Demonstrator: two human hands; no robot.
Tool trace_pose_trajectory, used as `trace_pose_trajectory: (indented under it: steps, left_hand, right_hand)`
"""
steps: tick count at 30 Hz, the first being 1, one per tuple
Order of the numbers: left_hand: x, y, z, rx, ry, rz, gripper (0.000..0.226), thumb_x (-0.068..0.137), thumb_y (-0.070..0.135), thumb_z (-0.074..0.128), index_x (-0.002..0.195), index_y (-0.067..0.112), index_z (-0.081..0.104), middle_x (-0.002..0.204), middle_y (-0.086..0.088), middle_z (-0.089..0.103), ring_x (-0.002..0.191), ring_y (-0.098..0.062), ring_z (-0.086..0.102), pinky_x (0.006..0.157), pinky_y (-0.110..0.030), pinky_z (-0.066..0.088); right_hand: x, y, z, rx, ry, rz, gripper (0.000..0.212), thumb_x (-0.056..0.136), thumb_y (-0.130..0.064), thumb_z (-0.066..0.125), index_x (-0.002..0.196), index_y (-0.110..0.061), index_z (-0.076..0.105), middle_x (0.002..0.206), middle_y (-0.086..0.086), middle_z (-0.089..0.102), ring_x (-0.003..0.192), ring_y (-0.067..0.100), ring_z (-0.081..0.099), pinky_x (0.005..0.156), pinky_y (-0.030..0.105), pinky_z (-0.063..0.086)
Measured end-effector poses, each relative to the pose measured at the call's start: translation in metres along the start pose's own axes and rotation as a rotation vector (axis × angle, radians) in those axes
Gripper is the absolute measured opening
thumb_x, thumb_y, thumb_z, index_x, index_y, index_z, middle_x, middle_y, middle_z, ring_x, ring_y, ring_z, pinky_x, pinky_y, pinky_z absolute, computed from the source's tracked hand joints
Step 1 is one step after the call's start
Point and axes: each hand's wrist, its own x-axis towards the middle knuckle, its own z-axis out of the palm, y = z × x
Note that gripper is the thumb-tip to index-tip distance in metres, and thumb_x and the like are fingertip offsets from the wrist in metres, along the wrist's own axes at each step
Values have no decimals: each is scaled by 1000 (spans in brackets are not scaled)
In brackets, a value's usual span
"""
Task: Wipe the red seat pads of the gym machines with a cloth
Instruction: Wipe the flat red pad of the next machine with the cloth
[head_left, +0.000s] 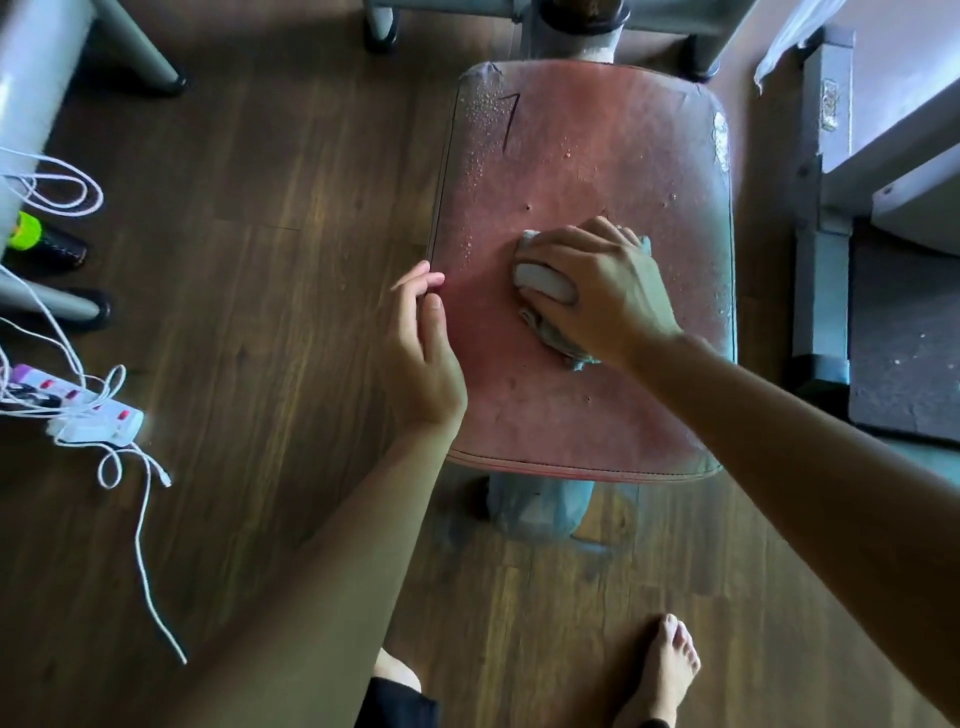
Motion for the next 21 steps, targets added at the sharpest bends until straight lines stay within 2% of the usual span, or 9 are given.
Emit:
trace_pose_trajectory:
  steps: [2,4,6,7,10,13,15,18,21]
  left_hand:
    - [1,0,-1,-7,9,-2,30,103,10,41,114,0,66,127,-9,66,123,-17,60,106,-34,46]
    - [-1,2,-3,1,28,-8,30,103,9,40,115,-1,66,124,-8,67,120,-14,61,103,-25,45]
    - [-2,5,-3,13,52,-24,29,103,6,41,116,-1,65,118,-4,67,111,-8,60,98,-18,43]
    - [-3,6,-3,17,63,-34,28,103,5,41,116,0,65,115,-2,67,108,-5,60,95,-16,42]
    - [-2,7,-3,11,68,-101,25,104,5,41,113,3,64,107,3,66,99,4,58,89,-12,41]
    - [-2,8,-1,38,78,-111,22,102,1,42,110,2,64,94,11,61,86,10,54,78,-9,39]
    - [-3,9,0,47,74,-124,23,101,-3,42,110,1,63,94,16,59,86,12,54,77,-7,38]
    - [-2,14,-1,72,91,-119,27,100,-7,40,113,0,62,100,11,63,93,11,56,84,-9,41]
    - [-2,13,-3,118,81,-73,27,100,-5,39,115,-1,62,110,-2,63,101,-3,56,94,-17,43]
  right_hand:
    - [-9,-12,0,53,-26,-23,27,92,-39,64,111,-26,76,115,-8,72,93,25,61,86,43,47]
    - [-25,-22,-1,127,-118,-223,28,92,-37,66,112,-21,76,118,-5,72,92,24,61,86,41,47]
    - [-24,-18,-1,139,-230,-415,28,94,-35,69,117,-19,74,123,-5,70,100,22,62,91,37,46]
    - [-14,-13,-1,131,-265,-454,29,95,-34,68,120,-20,72,125,-5,69,104,22,62,94,38,46]
    - [31,-1,10,44,-233,-407,34,94,-34,63,126,-22,68,129,-5,67,108,28,61,90,47,50]
    - [68,-5,20,23,-150,-182,44,91,-49,56,126,-26,68,129,-8,67,109,26,59,89,49,50]
    - [70,-9,25,43,-118,-122,45,91,-54,53,122,-28,71,125,-11,69,106,24,59,93,48,46]
    - [44,-8,17,120,-173,-268,34,92,-42,59,116,-24,73,122,-8,70,105,25,60,95,47,44]
    - [1,-3,-6,186,-277,-367,28,97,-34,62,118,-20,73,129,-7,67,114,23,60,101,43,44]
